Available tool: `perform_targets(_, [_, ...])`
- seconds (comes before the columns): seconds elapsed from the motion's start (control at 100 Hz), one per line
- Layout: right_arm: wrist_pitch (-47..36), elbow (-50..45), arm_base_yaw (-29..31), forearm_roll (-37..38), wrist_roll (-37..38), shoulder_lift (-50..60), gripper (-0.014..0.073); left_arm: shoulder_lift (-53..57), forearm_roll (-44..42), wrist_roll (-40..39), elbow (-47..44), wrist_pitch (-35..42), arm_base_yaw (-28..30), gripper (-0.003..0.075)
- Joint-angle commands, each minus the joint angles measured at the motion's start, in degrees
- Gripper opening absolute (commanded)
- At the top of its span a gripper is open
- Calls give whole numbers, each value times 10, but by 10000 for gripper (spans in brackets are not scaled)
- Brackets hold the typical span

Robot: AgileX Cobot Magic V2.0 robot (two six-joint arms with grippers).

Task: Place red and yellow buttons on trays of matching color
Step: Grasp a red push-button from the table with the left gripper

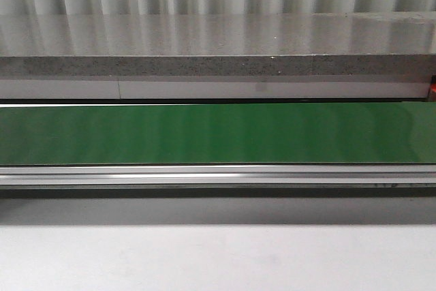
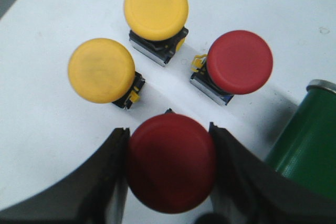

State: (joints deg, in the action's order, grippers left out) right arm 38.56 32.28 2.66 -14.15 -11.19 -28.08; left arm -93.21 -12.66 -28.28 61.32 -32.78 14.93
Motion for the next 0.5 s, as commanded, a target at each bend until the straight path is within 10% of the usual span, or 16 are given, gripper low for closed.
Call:
perform_targets(0.0, [-35, 14, -2, -2, -4, 0, -67, 65, 0, 14, 16, 1, -5, -20])
perform_targets(0.49, [-33, 14, -2, -2, -4, 0, -67, 179, 0, 105, 12, -57, -127, -20])
